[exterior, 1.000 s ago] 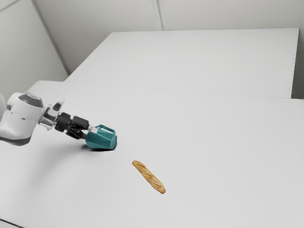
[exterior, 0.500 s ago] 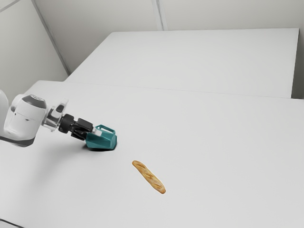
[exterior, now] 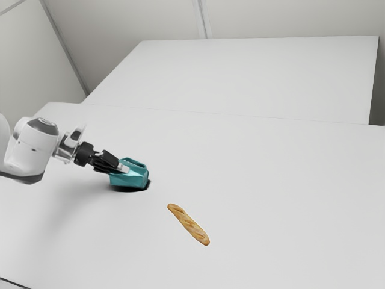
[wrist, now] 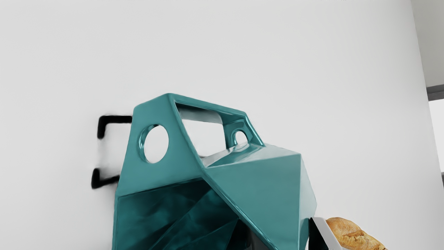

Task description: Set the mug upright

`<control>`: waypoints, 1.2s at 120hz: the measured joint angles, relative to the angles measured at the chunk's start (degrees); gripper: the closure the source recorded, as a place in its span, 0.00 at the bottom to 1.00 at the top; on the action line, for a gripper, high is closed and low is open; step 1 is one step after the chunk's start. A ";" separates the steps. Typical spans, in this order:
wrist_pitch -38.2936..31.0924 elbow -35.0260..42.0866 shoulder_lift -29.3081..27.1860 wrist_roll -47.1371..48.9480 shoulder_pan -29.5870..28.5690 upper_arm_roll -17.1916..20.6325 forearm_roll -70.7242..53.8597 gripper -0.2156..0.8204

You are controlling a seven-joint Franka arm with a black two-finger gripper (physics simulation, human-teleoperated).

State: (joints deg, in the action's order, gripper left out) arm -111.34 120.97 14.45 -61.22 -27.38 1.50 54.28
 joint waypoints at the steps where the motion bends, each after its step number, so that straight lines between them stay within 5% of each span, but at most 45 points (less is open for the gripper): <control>1: -0.01 0.00 -0.03 -0.01 0.02 0.00 0.00 0.82; 59: -0.28 0.40 -6.53 0.02 4.41 -0.06 -1.85 0.96; 144: -5.37 0.30 -14.93 14.76 17.81 -0.36 -31.64 0.97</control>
State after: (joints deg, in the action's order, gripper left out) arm -116.71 121.27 -0.48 -46.46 -9.57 1.14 22.64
